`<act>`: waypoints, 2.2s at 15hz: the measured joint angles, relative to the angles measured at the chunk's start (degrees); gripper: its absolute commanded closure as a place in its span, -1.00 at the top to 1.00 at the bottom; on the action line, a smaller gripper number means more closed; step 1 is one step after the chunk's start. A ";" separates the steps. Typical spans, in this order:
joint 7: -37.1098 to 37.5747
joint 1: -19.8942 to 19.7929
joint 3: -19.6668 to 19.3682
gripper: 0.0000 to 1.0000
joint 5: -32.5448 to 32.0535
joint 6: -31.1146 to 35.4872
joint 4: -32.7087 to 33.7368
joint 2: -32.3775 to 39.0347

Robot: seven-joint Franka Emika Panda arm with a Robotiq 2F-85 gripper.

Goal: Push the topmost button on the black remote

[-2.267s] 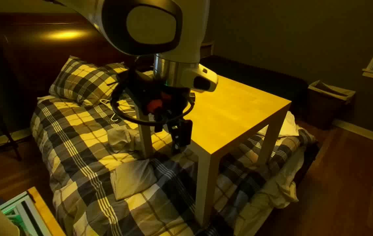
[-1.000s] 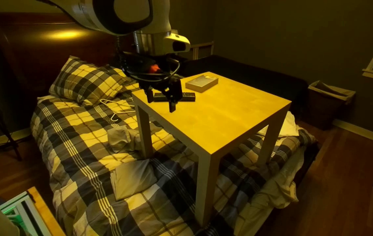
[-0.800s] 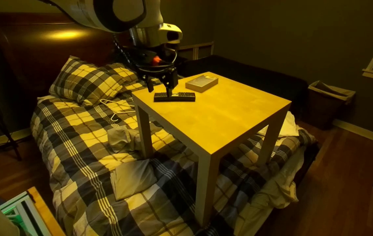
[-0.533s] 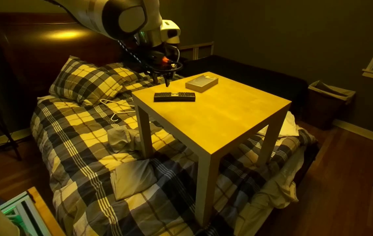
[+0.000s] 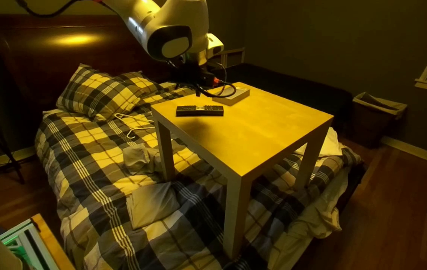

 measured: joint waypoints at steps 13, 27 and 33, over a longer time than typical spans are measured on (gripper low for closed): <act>-5.74 -12.23 7.14 -0.98 2.26 -0.13 13.12 14.88; -8.00 -15.08 9.78 -1.00 2.40 -3.25 13.61 14.16; -11.04 -16.22 9.77 -1.00 2.87 -5.28 13.52 13.73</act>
